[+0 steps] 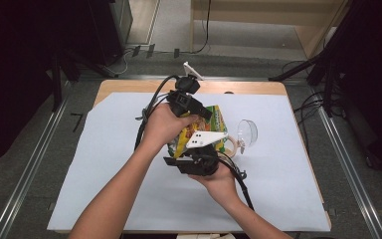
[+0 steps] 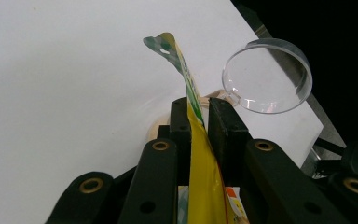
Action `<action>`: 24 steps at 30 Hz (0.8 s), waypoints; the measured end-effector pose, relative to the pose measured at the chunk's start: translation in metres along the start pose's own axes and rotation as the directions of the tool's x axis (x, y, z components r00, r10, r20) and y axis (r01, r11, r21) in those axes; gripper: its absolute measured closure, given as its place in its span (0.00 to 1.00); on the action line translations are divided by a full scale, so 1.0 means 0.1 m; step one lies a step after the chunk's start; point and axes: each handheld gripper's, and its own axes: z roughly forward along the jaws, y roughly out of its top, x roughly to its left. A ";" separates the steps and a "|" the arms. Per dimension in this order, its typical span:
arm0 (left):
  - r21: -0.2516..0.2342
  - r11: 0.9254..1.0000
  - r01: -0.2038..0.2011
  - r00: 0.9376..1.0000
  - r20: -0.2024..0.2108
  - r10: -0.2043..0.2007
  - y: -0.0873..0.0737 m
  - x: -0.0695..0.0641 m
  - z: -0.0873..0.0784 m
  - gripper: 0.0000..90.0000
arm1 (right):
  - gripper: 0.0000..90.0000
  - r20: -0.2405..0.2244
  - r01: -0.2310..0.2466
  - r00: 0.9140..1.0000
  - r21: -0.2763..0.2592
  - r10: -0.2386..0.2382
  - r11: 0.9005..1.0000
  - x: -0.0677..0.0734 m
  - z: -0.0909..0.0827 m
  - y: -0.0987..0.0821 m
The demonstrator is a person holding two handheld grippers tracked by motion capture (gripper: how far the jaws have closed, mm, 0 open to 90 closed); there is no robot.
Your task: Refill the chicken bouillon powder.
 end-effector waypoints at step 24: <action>-0.013 0.999 -0.044 0.999 -0.027 0.043 -0.04 -0.10 -0.09 0.90 | 0.79 -0.012 -0.001 1.000 -0.030 0.001 1.000 0.06 0.01 -0.01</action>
